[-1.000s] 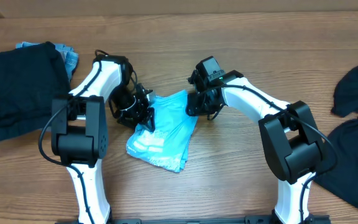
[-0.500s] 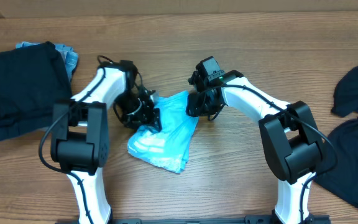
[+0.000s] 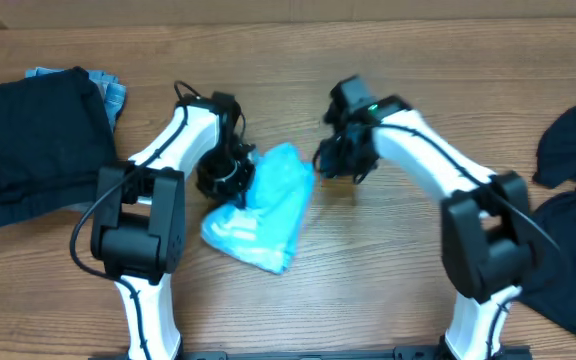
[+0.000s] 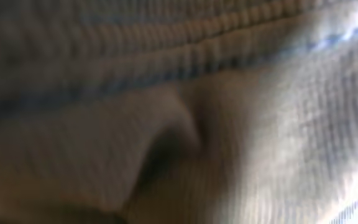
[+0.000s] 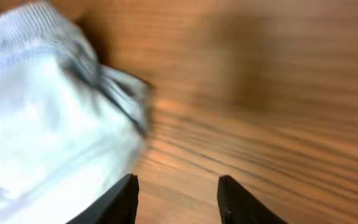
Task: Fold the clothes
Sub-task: 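Lift the folded blue bundle with the left gripper and carry it left, then place the blue bundle onto the clothes stack at the left edge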
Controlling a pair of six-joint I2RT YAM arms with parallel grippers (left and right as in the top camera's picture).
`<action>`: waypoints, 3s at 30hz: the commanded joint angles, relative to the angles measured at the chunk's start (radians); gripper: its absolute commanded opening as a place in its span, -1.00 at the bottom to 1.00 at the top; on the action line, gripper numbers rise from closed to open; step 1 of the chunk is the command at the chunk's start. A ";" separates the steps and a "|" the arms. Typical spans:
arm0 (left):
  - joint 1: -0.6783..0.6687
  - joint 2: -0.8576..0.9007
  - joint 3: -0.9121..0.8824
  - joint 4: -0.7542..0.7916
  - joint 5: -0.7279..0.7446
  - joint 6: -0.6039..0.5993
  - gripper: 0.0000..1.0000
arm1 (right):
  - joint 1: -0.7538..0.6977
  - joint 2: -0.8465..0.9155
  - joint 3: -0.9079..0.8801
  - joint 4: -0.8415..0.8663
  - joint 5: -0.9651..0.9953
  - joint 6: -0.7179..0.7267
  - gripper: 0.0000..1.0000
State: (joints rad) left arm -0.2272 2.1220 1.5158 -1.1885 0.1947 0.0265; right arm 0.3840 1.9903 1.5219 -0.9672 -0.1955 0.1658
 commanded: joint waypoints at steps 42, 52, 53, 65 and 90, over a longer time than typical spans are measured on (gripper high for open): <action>0.785 -0.223 0.280 0.333 -0.275 0.075 -0.71 | -0.172 -0.255 0.086 -0.270 0.060 -0.140 -0.09; 0.834 -0.182 0.280 0.403 -0.272 0.072 -0.41 | -0.172 -0.255 0.086 -0.269 0.060 -0.136 -0.08; 0.837 -0.177 0.280 0.399 -0.271 0.053 -0.16 | -0.172 -0.255 0.086 -0.269 0.060 -0.136 -0.08; 0.831 -0.308 0.312 0.373 -0.246 -0.109 0.36 | -0.172 -0.255 0.086 -0.269 0.060 -0.132 -0.08; 0.430 0.070 0.312 0.077 -0.416 -0.211 -0.92 | -0.171 -0.255 0.085 -0.280 0.060 -0.134 -0.08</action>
State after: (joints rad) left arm 0.1425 2.1948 1.8324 -1.0828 -0.0463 -0.1131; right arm 0.2157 1.7519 1.5932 -1.2495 -0.1268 0.0303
